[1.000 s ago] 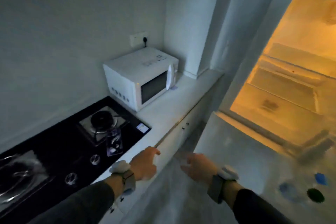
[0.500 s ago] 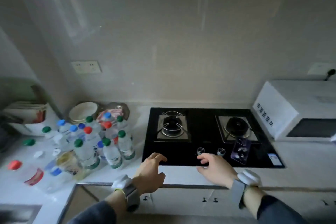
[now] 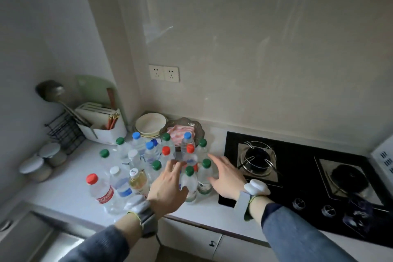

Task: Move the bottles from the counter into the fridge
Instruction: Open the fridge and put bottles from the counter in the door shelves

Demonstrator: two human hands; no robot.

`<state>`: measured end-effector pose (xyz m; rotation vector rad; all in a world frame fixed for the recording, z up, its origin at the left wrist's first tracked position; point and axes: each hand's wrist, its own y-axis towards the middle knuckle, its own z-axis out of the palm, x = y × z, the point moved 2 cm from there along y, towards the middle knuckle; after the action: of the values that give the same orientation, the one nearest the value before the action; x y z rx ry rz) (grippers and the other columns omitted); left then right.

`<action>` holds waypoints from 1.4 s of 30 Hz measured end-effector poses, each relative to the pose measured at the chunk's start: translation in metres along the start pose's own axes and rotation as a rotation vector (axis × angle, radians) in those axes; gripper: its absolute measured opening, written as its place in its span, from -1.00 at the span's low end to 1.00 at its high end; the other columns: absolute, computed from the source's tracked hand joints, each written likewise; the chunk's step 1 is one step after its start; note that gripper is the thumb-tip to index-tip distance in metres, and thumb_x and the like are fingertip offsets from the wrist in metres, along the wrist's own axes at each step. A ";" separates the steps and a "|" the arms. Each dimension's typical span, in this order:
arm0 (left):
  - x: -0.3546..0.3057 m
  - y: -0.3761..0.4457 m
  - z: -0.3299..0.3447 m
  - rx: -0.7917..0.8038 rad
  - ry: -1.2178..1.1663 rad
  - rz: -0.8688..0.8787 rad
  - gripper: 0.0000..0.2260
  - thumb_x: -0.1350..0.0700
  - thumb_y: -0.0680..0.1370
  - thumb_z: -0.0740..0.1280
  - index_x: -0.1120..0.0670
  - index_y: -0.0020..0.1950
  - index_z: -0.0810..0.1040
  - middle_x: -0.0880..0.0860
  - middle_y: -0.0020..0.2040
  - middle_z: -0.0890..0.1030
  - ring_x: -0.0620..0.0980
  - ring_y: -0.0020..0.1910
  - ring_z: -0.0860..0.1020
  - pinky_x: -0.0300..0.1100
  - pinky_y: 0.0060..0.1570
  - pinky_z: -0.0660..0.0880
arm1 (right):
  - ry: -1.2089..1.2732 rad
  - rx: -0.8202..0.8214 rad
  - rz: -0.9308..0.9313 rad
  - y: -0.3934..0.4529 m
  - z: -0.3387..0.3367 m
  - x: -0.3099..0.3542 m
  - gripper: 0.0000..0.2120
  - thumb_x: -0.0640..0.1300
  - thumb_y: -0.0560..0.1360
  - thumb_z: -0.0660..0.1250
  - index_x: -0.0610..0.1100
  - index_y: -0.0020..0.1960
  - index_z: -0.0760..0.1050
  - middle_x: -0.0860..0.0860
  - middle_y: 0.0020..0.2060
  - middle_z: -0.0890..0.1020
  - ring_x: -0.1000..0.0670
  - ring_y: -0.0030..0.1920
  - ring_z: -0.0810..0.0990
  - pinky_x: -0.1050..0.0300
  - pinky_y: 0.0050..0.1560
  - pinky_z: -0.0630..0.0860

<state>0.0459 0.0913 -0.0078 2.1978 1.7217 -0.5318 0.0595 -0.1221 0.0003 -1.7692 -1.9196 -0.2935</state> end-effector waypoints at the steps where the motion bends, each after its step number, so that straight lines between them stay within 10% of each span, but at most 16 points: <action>1: 0.004 0.003 0.002 0.041 0.001 0.007 -0.38 0.02 0.50 0.35 -0.13 0.53 0.21 -0.08 0.44 0.26 0.02 0.25 0.53 -0.09 0.08 0.56 | -0.043 0.018 -0.021 0.010 0.005 0.008 -0.30 0.01 0.57 0.32 0.14 0.64 0.12 0.06 0.53 0.28 -0.10 0.45 0.44 0.02 0.29 0.48; 12: 0.004 0.024 0.026 0.087 0.024 0.063 -0.52 0.00 0.59 0.36 -0.11 0.45 0.25 -0.04 0.36 0.40 0.13 0.13 0.58 0.02 -0.02 0.55 | -0.210 0.021 0.067 0.039 0.028 0.007 -0.73 -0.20 0.54 0.33 0.01 0.20 0.53 -0.01 0.23 0.41 -0.20 0.03 0.61 0.03 -0.08 0.50; 26: -0.032 0.020 0.007 0.001 -0.030 0.151 -0.70 -0.08 0.58 0.39 -0.17 0.25 0.37 -0.13 0.12 0.63 -0.04 -0.10 0.60 -0.10 -0.10 0.56 | 0.010 -0.159 0.193 -0.032 -0.017 -0.047 -0.76 -0.11 0.56 0.41 0.03 0.21 0.59 0.04 0.15 0.50 -0.05 0.22 0.52 0.15 0.15 0.40; 42: -0.367 0.004 0.084 0.186 -0.298 0.638 -0.70 -0.05 0.52 0.45 -0.21 0.22 0.49 -0.22 -0.02 0.64 -0.24 -0.27 0.60 -0.15 -0.19 0.56 | -0.004 -0.505 0.590 -0.320 -0.187 -0.204 -0.76 0.01 0.47 0.40 0.07 0.13 0.64 0.09 0.12 0.63 0.02 0.18 0.57 0.08 0.24 0.48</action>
<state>-0.0378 -0.2633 0.0874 2.4631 0.7836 -0.8104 -0.2071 -0.4303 0.1132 -2.5614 -1.2994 -0.5882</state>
